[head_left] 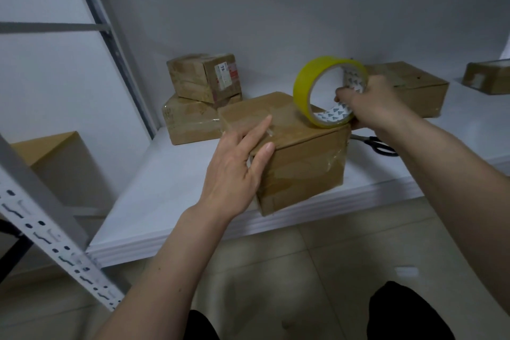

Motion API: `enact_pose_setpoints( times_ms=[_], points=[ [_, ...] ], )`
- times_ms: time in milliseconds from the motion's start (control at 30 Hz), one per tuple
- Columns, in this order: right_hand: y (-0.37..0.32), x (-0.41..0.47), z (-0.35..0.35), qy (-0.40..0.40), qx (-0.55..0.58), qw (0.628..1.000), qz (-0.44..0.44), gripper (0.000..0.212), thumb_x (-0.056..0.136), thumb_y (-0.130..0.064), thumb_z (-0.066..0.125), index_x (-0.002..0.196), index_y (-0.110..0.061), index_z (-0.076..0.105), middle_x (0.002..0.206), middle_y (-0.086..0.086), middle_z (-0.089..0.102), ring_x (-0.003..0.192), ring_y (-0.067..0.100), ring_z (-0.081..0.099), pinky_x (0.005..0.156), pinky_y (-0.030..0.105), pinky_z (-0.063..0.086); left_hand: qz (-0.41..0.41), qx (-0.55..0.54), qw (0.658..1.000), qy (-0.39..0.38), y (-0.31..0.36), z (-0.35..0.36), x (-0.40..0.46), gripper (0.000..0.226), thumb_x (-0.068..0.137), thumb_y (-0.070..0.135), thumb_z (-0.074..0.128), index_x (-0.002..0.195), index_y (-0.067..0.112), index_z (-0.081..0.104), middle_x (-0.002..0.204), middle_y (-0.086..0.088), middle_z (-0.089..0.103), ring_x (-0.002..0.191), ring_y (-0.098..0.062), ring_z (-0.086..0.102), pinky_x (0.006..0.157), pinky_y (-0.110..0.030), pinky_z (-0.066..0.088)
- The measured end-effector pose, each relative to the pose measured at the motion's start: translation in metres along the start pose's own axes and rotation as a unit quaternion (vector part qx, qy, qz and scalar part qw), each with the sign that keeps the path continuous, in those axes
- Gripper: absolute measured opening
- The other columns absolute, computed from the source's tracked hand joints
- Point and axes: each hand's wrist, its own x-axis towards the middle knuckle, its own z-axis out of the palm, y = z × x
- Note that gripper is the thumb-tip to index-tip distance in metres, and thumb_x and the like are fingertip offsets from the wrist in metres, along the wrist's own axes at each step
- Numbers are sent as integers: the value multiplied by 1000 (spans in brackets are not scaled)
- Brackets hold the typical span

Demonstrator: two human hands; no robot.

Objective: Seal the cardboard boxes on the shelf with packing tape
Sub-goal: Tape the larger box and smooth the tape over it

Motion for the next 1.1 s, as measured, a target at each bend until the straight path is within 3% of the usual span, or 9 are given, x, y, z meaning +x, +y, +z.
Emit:
enact_pose_setpoints(
  times_ms=[67, 133, 267, 400, 567, 700, 800, 933, 1100],
  points=[
    [1, 0, -3, -18, -2, 1000, 6, 31, 89, -22, 64, 101, 7, 64, 103, 28, 67, 93, 41, 65, 81, 61, 53, 12, 18, 1000, -13, 2, -2, 2, 55, 97, 55, 28, 147, 35, 41, 142, 1, 51, 131, -10, 39, 114, -33, 28],
    [1, -2, -7, -51, -16, 998, 14, 36, 85, -24, 70, 105, 5, 63, 102, 24, 68, 90, 37, 67, 78, 55, 56, 14, 40, 999, -32, 4, -4, 4, 56, 97, 55, 24, 147, 35, 41, 151, -1, 44, 141, -14, 33, 121, -47, 18],
    [3, -1, -11, -101, -48, 993, 31, 38, 85, -30, 71, 105, 2, 64, 95, 21, 69, 78, 34, 69, 72, 47, 60, 81, 81, 993, -20, 5, -4, 8, 53, 101, 45, 25, 144, 25, 48, 158, 5, 32, 151, -19, 15, 122, -37, 2],
    [-8, 9, -13, -115, -67, 991, 9, 24, 93, -22, 60, 102, 0, 62, 100, 21, 67, 76, 31, 67, 58, 36, 57, 139, 73, 987, -22, 3, -1, 12, 54, 106, 40, 25, 140, 11, 54, 147, -3, 49, 145, -21, 32, 122, -25, 11],
    [-37, 18, -18, -148, -113, 982, -14, 27, 96, -23, 56, 108, 1, 59, 103, 22, 63, 77, 38, 69, 65, 45, 60, 147, 62, 987, -35, 3, -3, 12, 57, 105, 43, 23, 141, 9, 52, 143, -6, 54, 140, -21, 40, 120, -24, 20],
    [-53, 19, -17, -148, -156, 975, -57, 23, 99, -24, 49, 99, -2, 54, 86, 19, 58, 59, 38, 68, 68, 46, 60, 139, 64, 987, -48, 5, -5, 13, 56, 105, 44, 25, 142, 11, 51, 144, -4, 53, 139, -18, 41, 119, -25, 22],
    [-47, 21, -17, -155, -152, 975, -47, 22, 100, -20, 46, 107, -1, 55, 90, 19, 53, 54, 38, 66, 70, 50, 59, 126, 76, 988, -55, 8, -5, 13, 51, 103, 38, 30, 141, 12, 52, 143, -2, 54, 137, -17, 44, 117, -25, 25],
    [-33, 24, -19, -169, -142, 975, -1, 26, 100, -18, 46, 119, 0, 52, 110, 28, 57, 63, 41, 68, 68, 48, 60, 125, 82, 987, -55, 9, -8, 14, 49, 102, 36, 32, 139, 12, 55, 141, -2, 56, 133, -17, 49, 114, -24, 29],
    [-25, 25, -19, -171, -135, 976, 4, 24, 100, -20, 48, 113, 0, 53, 96, 30, 62, 56, 34, 66, 62, 43, 60, 126, 82, 986, -74, 10, -9, 13, 49, 102, 37, 30, 141, 18, 54, 143, 3, 54, 135, -16, 47, 114, -22, 28]
  ],
)
